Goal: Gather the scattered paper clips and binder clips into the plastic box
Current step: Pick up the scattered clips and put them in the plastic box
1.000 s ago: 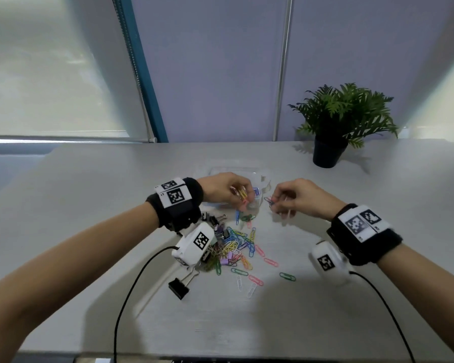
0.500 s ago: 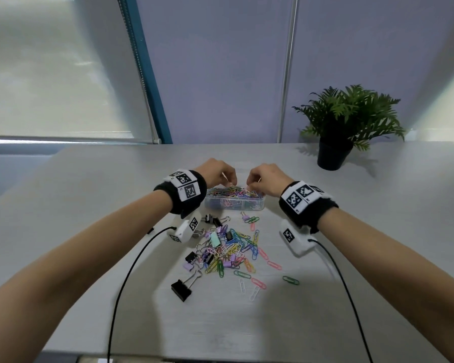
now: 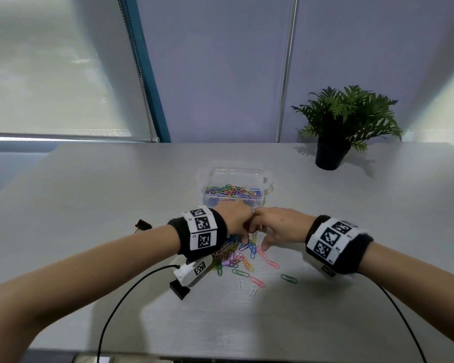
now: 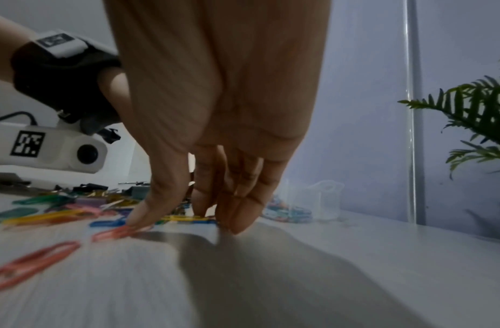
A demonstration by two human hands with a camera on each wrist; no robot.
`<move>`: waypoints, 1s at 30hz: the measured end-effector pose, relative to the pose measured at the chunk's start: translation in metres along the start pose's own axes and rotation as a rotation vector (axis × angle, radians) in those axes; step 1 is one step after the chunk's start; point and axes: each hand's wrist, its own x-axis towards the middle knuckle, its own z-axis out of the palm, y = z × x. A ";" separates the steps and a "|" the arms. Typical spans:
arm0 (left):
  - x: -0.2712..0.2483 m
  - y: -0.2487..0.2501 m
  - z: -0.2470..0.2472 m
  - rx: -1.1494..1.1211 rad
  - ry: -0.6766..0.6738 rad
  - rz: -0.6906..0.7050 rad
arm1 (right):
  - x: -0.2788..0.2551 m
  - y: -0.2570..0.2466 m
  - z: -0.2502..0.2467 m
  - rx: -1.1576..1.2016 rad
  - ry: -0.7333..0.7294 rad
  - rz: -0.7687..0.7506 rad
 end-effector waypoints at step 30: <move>-0.005 -0.061 -0.061 -0.495 0.323 -0.013 | 0.000 0.009 -0.042 0.400 0.286 0.152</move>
